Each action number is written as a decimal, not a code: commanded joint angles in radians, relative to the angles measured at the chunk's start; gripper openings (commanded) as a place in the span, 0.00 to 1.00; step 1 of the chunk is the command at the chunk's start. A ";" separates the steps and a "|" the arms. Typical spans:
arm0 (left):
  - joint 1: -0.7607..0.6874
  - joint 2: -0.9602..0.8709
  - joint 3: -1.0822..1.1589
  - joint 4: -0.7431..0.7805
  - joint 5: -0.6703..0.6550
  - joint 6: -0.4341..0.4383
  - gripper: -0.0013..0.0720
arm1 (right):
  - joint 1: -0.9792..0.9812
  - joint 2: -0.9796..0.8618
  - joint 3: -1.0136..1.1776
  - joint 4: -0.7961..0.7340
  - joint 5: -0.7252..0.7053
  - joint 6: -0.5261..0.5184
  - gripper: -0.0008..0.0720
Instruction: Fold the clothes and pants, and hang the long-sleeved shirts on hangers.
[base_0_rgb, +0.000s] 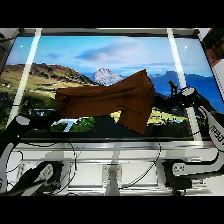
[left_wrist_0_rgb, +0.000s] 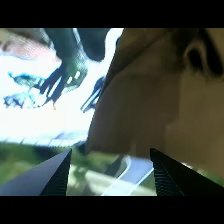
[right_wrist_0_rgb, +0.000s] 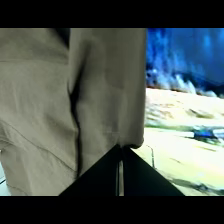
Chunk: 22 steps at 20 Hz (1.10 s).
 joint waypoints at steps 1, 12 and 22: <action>-0.001 -0.022 -0.003 -0.019 0.077 -0.008 0.75 | 0.001 0.001 0.001 0.014 0.005 0.001 0.03; -0.013 -0.111 -0.003 -0.140 0.109 -0.002 0.46 | 0.001 0.003 0.004 0.013 0.052 -0.003 0.03; -0.047 -0.008 0.173 -0.140 0.036 0.140 0.04 | 0.001 0.136 0.019 0.003 0.084 -0.057 0.03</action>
